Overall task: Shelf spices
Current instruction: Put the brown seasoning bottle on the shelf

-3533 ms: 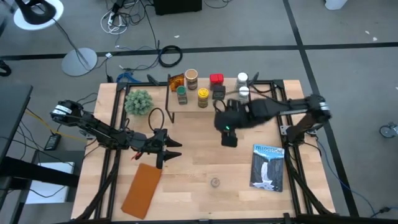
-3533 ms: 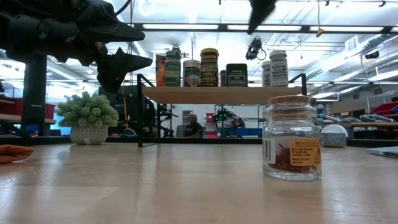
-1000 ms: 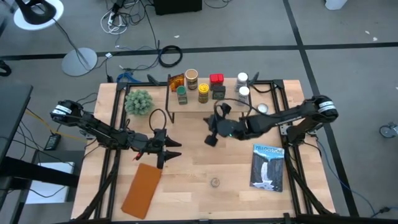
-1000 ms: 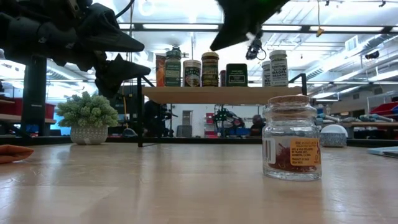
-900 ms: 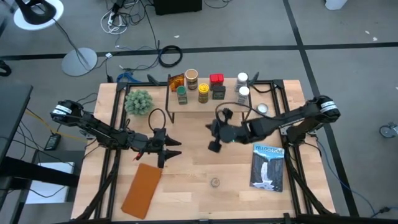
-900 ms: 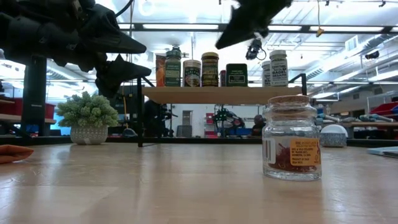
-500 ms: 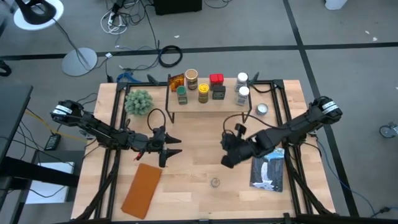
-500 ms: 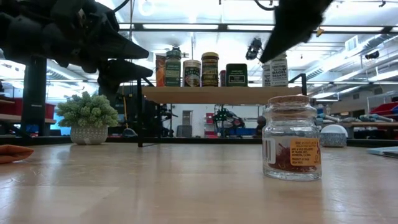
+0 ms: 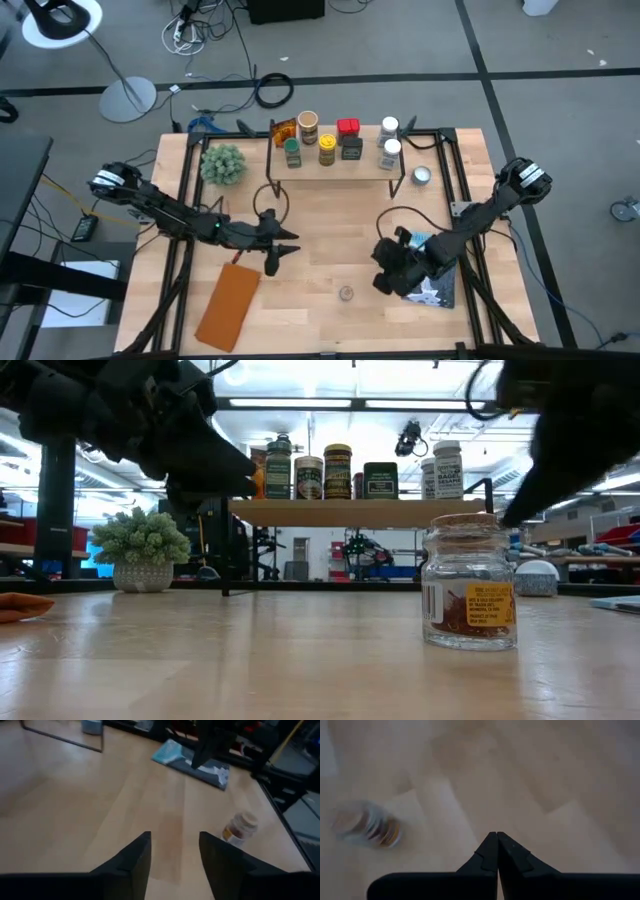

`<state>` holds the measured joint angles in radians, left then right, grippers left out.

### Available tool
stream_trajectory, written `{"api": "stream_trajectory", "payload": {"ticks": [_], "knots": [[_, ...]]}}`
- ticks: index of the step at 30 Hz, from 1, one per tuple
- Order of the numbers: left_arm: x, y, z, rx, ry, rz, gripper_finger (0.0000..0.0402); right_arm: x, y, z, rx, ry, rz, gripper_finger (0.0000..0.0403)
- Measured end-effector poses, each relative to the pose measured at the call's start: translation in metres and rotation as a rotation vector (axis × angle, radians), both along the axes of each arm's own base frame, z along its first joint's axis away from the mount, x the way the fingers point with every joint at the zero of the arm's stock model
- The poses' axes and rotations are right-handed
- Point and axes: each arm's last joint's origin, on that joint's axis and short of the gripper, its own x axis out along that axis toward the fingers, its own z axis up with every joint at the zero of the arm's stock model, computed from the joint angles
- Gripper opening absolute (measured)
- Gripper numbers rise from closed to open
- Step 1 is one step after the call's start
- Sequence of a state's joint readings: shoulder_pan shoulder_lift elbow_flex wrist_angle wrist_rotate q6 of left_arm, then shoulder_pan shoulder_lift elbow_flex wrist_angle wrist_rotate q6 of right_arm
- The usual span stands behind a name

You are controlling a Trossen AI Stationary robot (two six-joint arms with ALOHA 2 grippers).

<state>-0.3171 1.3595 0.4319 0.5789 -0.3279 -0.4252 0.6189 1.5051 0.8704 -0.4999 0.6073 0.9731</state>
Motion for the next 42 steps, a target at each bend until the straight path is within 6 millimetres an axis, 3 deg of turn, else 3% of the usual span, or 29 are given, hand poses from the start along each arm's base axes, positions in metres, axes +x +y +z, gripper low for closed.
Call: {"api": "stream_trajectory", "payload": {"ticks": [6,14,24,34,37,42], "knots": [[0.017,-0.01,-0.012,-0.001,0.061,-0.061,0.0136,-0.009,0.014,-0.008,0.08,-0.061,0.005,0.0],[0.031,-0.018,-0.015,-0.102,0.053,-0.095,0.0132,-0.008,0.019,-0.006,0.116,-0.098,0.012,0.0],[0.05,-0.066,-0.037,-0.049,0.191,-0.202,0.0131,-0.001,0.036,-0.029,0.157,-0.095,0.033,0.0],[0.077,-0.094,-0.051,-0.108,0.239,-0.213,0.0126,0.003,0.056,-0.046,0.217,-0.139,0.052,0.0],[0.077,-0.104,-0.052,-0.095,0.264,-0.236,0.0099,0.002,0.058,-0.046,0.219,-0.147,0.052,0.0],[0.077,-0.112,-0.049,-0.082,0.262,-0.242,0.0015,0.003,0.059,-0.045,0.228,-0.167,0.041,0.0]]}}
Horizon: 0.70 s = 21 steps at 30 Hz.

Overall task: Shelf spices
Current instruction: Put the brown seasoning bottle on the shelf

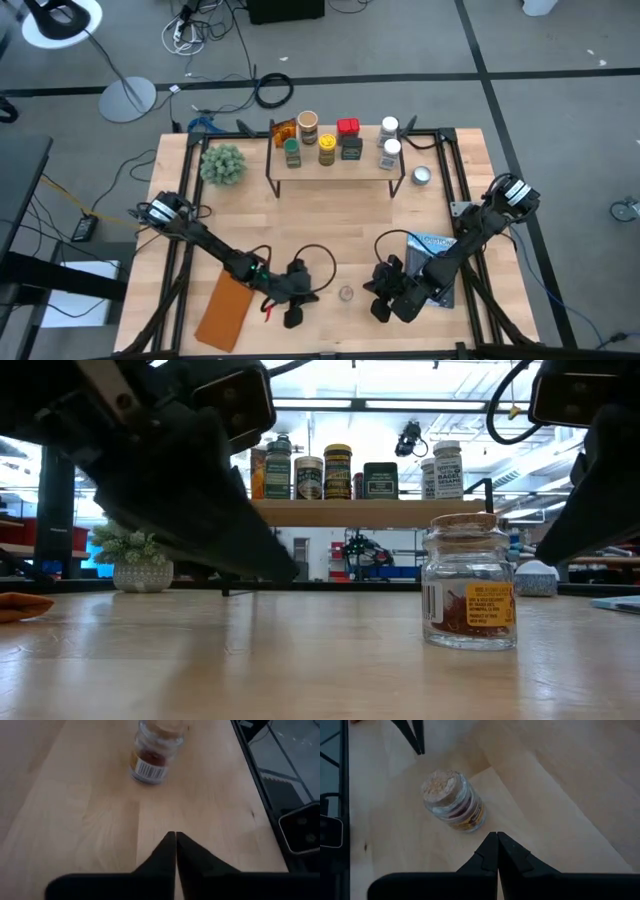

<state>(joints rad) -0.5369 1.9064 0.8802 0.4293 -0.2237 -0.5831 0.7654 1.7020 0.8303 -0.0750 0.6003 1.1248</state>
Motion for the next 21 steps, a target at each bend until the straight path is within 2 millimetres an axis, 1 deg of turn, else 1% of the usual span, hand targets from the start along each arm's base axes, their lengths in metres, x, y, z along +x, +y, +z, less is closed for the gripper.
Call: {"api": "stream_trajectory", "payload": {"ticks": [1,6,15,18,21], "knots": [[0.001,-0.001,0.001,-0.005,-0.009,0.0,0.0009,0.0,0.0,0.0,-0.001,0.0,-0.001,0.0],[0.002,-0.001,0.003,-0.013,-0.027,0.0,0.0003,0.0,0.0,0.0,-0.004,-0.004,-0.004,0.0],[0.005,-0.004,0.01,-0.037,-0.074,0.014,0.0001,0.0,-0.001,0.0,-0.011,-0.004,-0.001,0.0],[0.01,-0.009,0.007,-0.031,-0.077,0.017,0.0001,0.0,-0.001,0.0,-0.011,-0.004,-0.001,0.0],[0.02,-0.016,0.001,-0.027,-0.075,0.013,0.0,0.001,0.0,0.0,-0.009,-0.006,-0.001,0.0]]}}
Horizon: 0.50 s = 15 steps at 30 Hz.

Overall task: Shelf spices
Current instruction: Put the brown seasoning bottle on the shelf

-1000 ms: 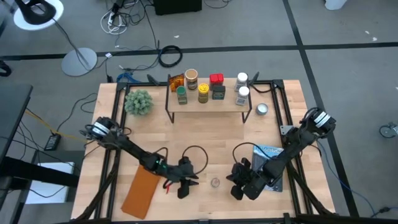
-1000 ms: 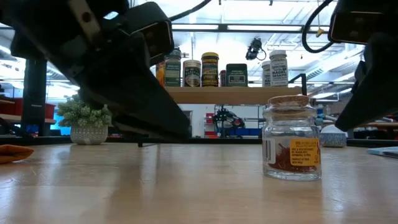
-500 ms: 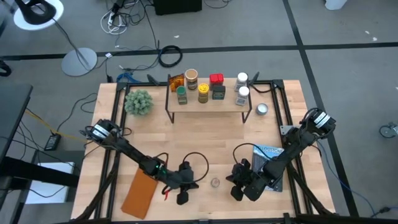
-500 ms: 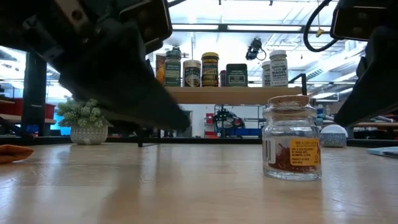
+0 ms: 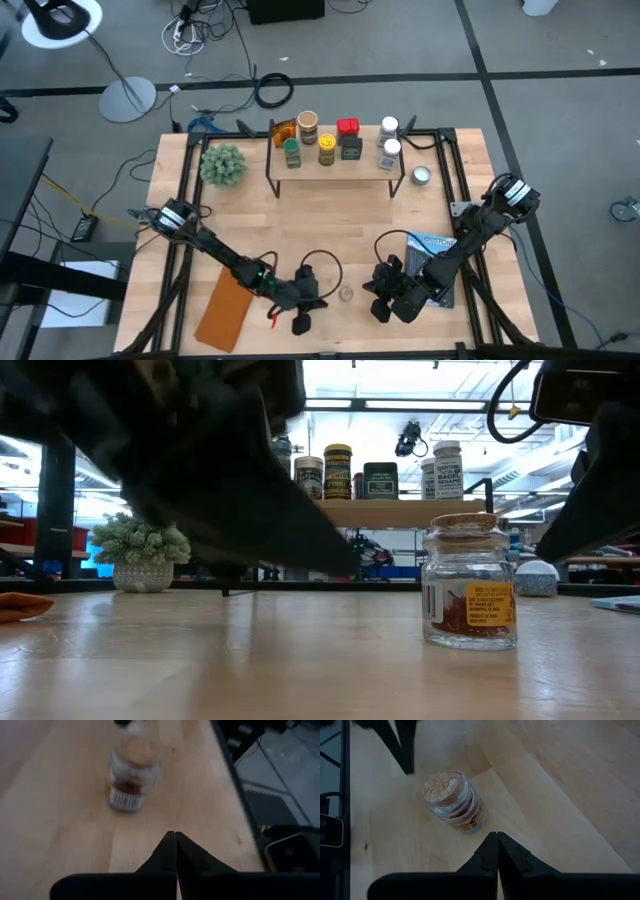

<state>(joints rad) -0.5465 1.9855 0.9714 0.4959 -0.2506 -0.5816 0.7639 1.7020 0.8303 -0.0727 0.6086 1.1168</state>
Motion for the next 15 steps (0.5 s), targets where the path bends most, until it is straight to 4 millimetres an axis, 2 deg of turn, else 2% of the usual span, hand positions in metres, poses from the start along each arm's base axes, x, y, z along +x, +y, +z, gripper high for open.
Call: {"api": "stream_trajectory", "payload": {"ticks": [4,15], "knots": [[0.008,-0.0052,-0.0145,0.013,0.041,-0.01,0.0,0.0004,0.0003,0.0005,0.005,-0.006,0.0,0.0],[0.0107,-0.006,-0.0125,0.006,0.029,-0.012,0.0,0.0032,-0.0032,0.0006,0.003,-0.008,-0.019,0.0]]}}
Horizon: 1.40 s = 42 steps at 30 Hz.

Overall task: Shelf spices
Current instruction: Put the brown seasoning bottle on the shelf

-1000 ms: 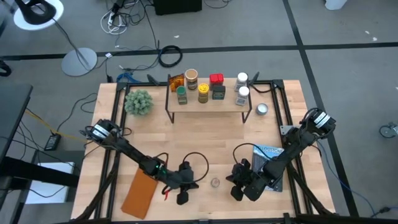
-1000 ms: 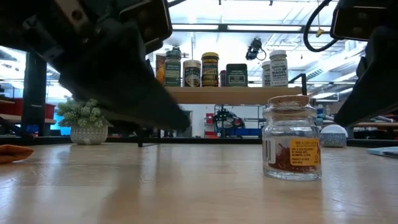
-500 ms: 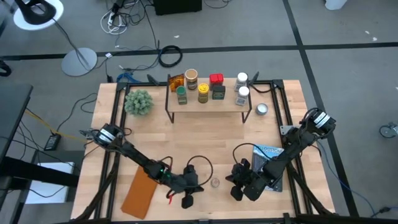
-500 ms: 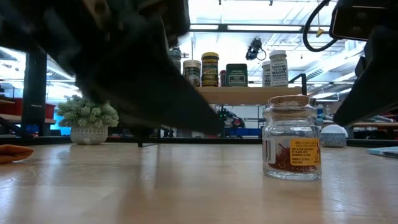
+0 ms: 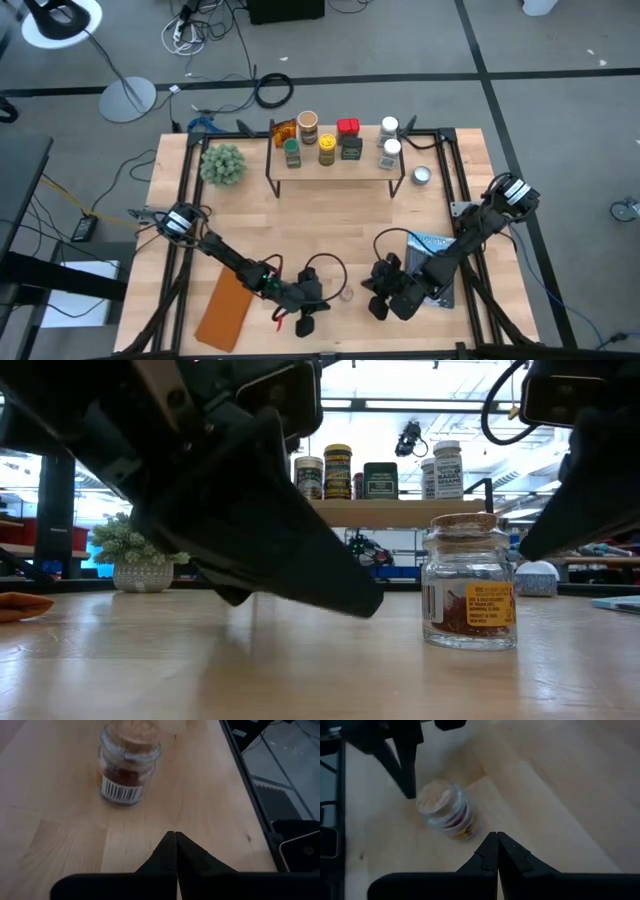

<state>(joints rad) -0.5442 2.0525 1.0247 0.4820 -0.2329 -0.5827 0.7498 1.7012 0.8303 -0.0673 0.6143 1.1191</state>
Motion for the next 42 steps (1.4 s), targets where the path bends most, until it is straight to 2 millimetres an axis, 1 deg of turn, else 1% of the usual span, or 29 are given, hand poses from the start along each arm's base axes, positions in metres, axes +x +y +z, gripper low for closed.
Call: {"api": "stream_trajectory", "payload": {"ticks": [4,7,12,16,25,28,30,35,38,42], "knots": [[0.001,-0.001,0.003,-0.014,-0.026,0.0,0.0,0.004,-0.003,0.001,0.004,-0.015,-0.007,0.0],[0.001,0.0,0.001,-0.007,-0.014,0.0,0.0,0.007,-0.004,0.001,0.029,-0.003,0.008,0.0],[0.001,-0.001,0.003,-0.011,-0.026,0.004,0.0,0.007,-0.004,0.001,0.03,-0.003,0.009,0.0],[0.002,0.0,0.002,0.0,-0.032,0.026,0.0,0.008,-0.002,0.002,0.067,-0.001,0.03,0.0],[0.001,-0.001,0.003,0.002,-0.037,0.046,0.0,0.01,-0.009,0.002,0.011,-0.021,-0.031,0.0],[0.0,-0.002,0.003,-0.009,-0.036,0.056,0.0,0.013,-0.011,-0.005,0.009,-0.001,-0.047,0.0],[0.0,-0.002,0.003,-0.007,-0.035,0.058,0.0,0.016,-0.01,-0.012,0.041,0.025,-0.03,0.0],[0.0,-0.001,0.002,0.009,-0.034,0.08,0.0,0.016,-0.008,-0.025,0.039,0.068,-0.022,0.0],[0.001,-0.001,0.0,0.008,-0.041,0.086,0.0,0.017,-0.007,-0.026,0.049,0.061,-0.019,0.0],[0.002,-0.002,-0.011,0.002,-0.041,0.09,0.0,0.019,-0.007,-0.024,0.042,0.036,-0.026,0.0]]}}
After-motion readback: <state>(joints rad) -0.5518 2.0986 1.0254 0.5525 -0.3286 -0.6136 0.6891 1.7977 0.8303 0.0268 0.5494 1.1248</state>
